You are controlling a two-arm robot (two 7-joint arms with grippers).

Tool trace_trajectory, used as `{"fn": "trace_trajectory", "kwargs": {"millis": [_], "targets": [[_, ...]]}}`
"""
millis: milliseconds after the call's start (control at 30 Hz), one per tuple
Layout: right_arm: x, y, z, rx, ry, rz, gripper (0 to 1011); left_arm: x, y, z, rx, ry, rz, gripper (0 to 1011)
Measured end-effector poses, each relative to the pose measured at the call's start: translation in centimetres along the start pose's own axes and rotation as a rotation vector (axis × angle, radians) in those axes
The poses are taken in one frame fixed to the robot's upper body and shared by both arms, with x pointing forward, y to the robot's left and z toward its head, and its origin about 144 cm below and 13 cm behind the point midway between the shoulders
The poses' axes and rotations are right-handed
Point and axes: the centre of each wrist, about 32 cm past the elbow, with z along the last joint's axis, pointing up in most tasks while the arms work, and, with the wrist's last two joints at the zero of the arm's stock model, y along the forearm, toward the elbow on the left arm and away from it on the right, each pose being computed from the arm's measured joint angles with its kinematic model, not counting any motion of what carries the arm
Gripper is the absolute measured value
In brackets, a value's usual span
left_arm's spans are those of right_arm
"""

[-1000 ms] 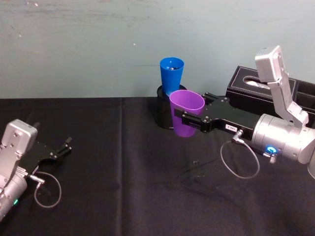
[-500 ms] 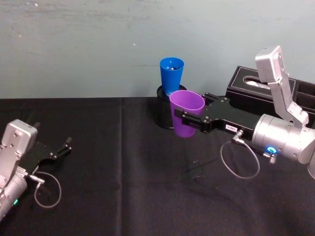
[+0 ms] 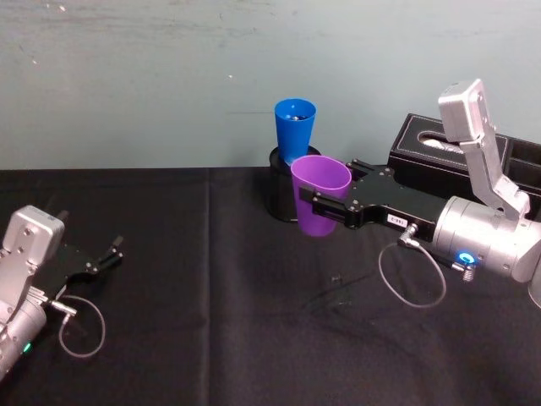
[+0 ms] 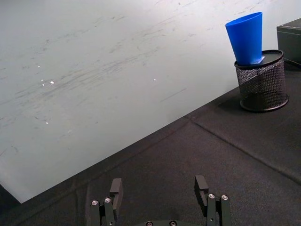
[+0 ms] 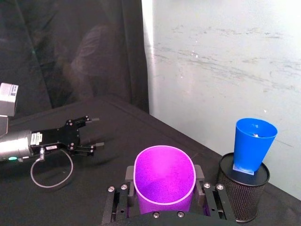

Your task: Pick up one cup with a gripper and tap it against the other cup.

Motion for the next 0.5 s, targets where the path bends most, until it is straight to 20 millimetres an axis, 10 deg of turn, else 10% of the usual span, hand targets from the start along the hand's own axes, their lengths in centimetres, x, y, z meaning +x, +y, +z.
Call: {"fn": "trace_trajectory", "kwargs": {"millis": [500], "targets": [[0.00,0.00,0.00,0.000,0.000,0.000,708,0.00,0.00,0.00,0.000,0.000,0.000,1000]]}}
